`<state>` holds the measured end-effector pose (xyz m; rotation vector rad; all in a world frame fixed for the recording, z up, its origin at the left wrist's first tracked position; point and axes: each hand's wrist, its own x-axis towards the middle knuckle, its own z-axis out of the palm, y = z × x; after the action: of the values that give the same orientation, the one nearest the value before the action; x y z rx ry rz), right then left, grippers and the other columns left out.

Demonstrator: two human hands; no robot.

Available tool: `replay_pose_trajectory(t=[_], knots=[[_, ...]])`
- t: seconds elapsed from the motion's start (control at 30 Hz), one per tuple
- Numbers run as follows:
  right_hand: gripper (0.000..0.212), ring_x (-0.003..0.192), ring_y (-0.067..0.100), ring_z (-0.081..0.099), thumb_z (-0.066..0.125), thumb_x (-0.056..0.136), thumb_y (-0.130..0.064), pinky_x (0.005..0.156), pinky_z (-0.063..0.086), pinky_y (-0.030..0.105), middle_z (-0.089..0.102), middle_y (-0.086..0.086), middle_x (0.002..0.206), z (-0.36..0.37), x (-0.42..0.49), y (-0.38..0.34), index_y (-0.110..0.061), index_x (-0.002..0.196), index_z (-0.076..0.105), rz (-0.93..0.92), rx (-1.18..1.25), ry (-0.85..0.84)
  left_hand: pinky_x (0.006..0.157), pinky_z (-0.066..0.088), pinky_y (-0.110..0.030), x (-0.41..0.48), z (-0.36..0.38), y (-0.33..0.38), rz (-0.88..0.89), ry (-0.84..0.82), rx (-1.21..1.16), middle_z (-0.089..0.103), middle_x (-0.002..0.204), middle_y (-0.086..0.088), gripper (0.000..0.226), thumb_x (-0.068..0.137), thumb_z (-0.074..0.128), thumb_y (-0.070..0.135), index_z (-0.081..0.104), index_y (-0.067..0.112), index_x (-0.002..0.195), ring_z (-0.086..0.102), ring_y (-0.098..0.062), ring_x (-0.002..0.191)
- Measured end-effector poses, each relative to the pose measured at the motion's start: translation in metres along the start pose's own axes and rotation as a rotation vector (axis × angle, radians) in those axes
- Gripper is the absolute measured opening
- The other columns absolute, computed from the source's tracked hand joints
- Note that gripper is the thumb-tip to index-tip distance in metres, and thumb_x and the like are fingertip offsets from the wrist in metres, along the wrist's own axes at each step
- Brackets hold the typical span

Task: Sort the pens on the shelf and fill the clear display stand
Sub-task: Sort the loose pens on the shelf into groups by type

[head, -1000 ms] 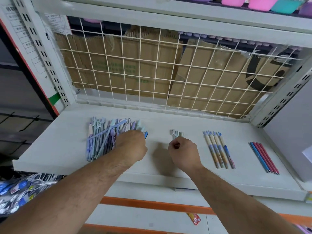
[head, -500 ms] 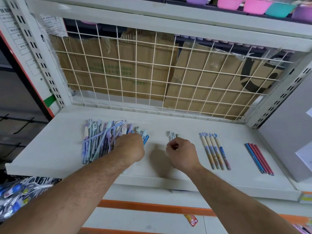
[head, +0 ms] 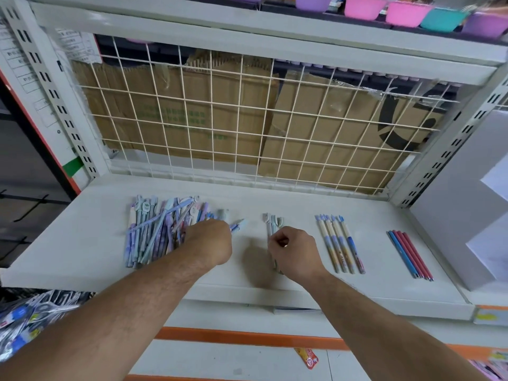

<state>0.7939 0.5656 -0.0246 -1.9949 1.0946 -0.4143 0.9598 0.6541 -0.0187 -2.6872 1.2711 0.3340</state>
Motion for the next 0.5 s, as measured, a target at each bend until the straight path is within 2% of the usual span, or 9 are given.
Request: replay_pose_trajectory(t=[0.13,0.2,0.3,0.4,0.47,0.5], knots=[[0.016,0.069,0.010,0.064,0.061,0.091,-0.017,0.060,0.048,0.020,0.070,-0.009,0.078,-0.006,-0.003,0.000,-0.025,0.078,0.068,-0.012,-0.023,0.012,0.070,0.045,-0.028,-0.001,0.006,0.005,-0.004,-0.010,0.097,0.066,0.110,-0.003,0.025,0.088,0.055,0.005,0.064,0.014,0.109,0.067,-0.022,0.099],[0.016,0.068,0.008,0.063,0.061,0.091,-0.019,0.059,0.047,0.018,0.069,-0.009,0.077,-0.007,-0.005,0.001,-0.026,0.078,0.067,-0.012,-0.032,0.014,0.071,0.045,-0.029,-0.001,0.007,0.005,0.008,-0.023,0.111,0.066,0.113,-0.004,0.028,0.088,0.055,0.003,0.064,0.013,0.112,0.067,-0.023,0.102],[0.014,0.069,0.007,0.064,0.062,0.092,-0.019,0.059,0.048,0.016,0.070,-0.009,0.077,-0.008,-0.009,0.002,-0.023,0.081,0.069,-0.021,-0.047,0.017,0.070,0.046,-0.028,-0.002,0.002,0.007,0.000,-0.032,0.033,0.067,0.106,-0.004,0.026,0.088,0.053,0.001,0.063,0.011,0.110,0.067,-0.024,0.098],[0.011,0.069,0.009,0.063,0.062,0.092,-0.018,0.058,0.048,0.015,0.070,-0.006,0.079,-0.008,-0.011,0.000,-0.019,0.085,0.071,-0.021,-0.028,0.015,0.064,0.042,-0.026,0.003,-0.005,0.007,-0.050,-0.049,-0.318,0.065,0.090,-0.008,0.015,0.090,0.052,0.007,0.060,0.008,0.103,0.064,-0.025,0.083],[0.010,0.064,0.004,0.060,0.064,0.092,-0.019,0.053,0.043,0.010,0.069,-0.007,0.077,-0.008,-0.013,-0.002,-0.018,0.086,0.071,-0.020,0.002,0.008,0.052,0.029,-0.025,0.007,-0.007,0.009,-0.079,-0.124,-0.757,0.053,0.071,-0.006,0.007,0.093,0.050,0.012,0.056,0.009,0.092,0.048,-0.020,0.059],[0.009,0.061,0.003,0.057,0.065,0.092,-0.020,0.051,0.040,0.008,0.068,-0.007,0.075,-0.008,-0.014,-0.003,-0.018,0.085,0.071,-0.020,0.019,0.001,0.051,0.023,-0.024,0.007,-0.008,0.012,-0.095,-0.187,-1.000,0.043,0.065,-0.004,0.009,0.094,0.050,0.013,0.053,0.010,0.086,0.036,-0.017,0.053]])
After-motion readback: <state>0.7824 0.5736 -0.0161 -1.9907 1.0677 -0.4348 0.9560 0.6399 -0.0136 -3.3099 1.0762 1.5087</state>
